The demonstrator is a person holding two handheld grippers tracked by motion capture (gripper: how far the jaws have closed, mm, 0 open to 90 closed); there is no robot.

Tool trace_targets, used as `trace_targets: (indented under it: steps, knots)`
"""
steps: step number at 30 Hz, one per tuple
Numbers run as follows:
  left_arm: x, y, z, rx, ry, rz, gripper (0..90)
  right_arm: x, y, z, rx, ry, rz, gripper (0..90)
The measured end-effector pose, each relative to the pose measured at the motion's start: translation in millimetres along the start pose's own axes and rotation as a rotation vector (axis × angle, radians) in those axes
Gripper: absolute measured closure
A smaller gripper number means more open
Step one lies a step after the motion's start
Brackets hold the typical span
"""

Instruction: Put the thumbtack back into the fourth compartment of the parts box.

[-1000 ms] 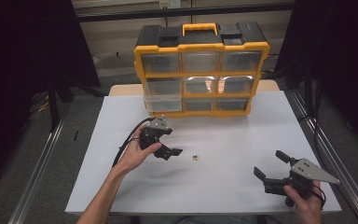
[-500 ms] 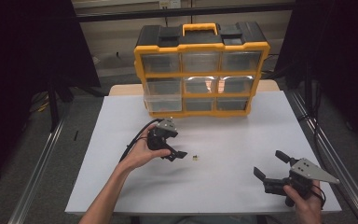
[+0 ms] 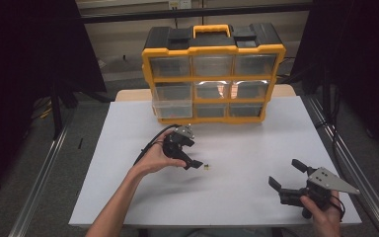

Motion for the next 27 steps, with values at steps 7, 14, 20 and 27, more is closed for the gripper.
trace_targets:
  steps: [7, 14, 20, 27]
  knots:
    - [-2.6, -11.1, 5.1, 0.022, 0.034, 0.047, 12.6, 0.1, 0.0, -0.1, -0.003, -0.003, 0.002, 0.8]
    - [7.6, -15.0, 5.4, 0.022, 0.049, 0.095, 16.2, 0.2, 0.1, -0.1, -0.006, 0.000, -0.004, 0.8]
    - [16.2, -19.1, 6.0, 0.050, 0.076, 0.139, 26.2, -0.3, 0.1, -0.2, -0.002, -0.002, 0.002, 0.8]
    - [26.0, -20.9, 2.4, 0.076, 0.052, 0.163, 37.6, -0.7, 0.1, -0.7, -0.003, -0.002, -0.001, 0.8]
Point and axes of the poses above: each handheld gripper's, and its own axes: x roughly forward along the jaws, y roughly out of its underside, z roughly to its left, the point moved 1 cm from there along x, roughly forward along the jaws, and after that the axes turned 4 degrees about x, right-handed, at the moved point
